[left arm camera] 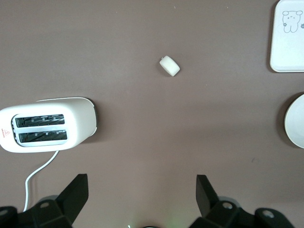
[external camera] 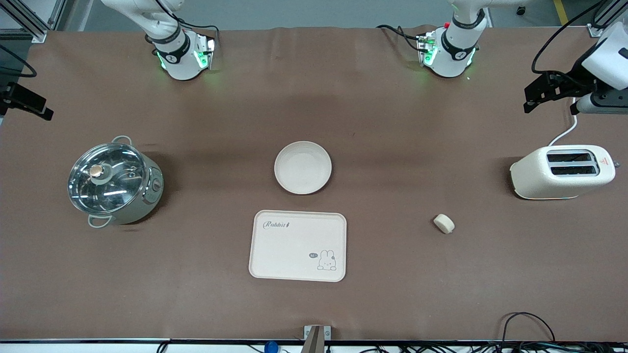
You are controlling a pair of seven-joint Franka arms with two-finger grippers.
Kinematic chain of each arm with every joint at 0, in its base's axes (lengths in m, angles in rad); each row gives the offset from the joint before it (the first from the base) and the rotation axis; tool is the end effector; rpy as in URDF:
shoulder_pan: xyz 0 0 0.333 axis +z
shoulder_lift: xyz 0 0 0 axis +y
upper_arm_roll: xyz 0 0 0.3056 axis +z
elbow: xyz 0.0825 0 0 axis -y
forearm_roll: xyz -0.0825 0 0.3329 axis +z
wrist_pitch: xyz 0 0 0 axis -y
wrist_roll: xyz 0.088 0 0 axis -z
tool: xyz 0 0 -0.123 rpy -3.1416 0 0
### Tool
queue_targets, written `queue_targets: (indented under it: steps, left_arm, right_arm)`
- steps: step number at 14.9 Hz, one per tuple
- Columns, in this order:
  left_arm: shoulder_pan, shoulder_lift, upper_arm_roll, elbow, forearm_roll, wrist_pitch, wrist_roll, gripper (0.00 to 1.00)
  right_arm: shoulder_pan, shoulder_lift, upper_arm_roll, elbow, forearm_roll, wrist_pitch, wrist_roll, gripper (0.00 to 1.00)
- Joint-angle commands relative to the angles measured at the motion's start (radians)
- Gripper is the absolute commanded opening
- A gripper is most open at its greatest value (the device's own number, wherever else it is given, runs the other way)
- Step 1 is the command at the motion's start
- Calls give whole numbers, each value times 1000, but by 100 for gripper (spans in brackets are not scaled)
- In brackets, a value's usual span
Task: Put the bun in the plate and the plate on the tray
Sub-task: 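Reach the left gripper to the bun while the right gripper approaches the plate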
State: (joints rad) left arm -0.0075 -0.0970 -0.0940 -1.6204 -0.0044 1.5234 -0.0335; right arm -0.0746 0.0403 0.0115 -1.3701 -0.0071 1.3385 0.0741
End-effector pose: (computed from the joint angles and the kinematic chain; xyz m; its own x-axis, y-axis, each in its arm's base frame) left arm 0.4665 -0.0505 0.6201 0.9977 -0.0677 -0.0003 -0.0677 -0.9977 -0.0047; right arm 0.4881 -0.0320 0.6406 0.9878 -0.1382 -0.0711 -0.1377 -0.9904 0.0119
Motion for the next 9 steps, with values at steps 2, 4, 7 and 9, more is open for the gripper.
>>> queue_targets:
  steps: [2, 4, 7, 9]
  left_arm:
    - [11, 40, -6, 53, 20, -23, -8, 100]
    - [8, 118, -1, 121, 32, -25, -5, 100]
    - [3, 253, -1, 180, 43, -10, -40, 100]
    - [-2, 333, -1, 179, 46, 85, -101, 100]
  right_arm:
    - [-5, -11, 1, -6, -16, -4, -8, 100]
    - [-4, -11, 1, -4, -16, -4, -8, 100]
    - [-5, -11, 1, -6, -5, -9, -8, 100]
    - [-2, -14, 2, -36, -2, -22, -7, 100]
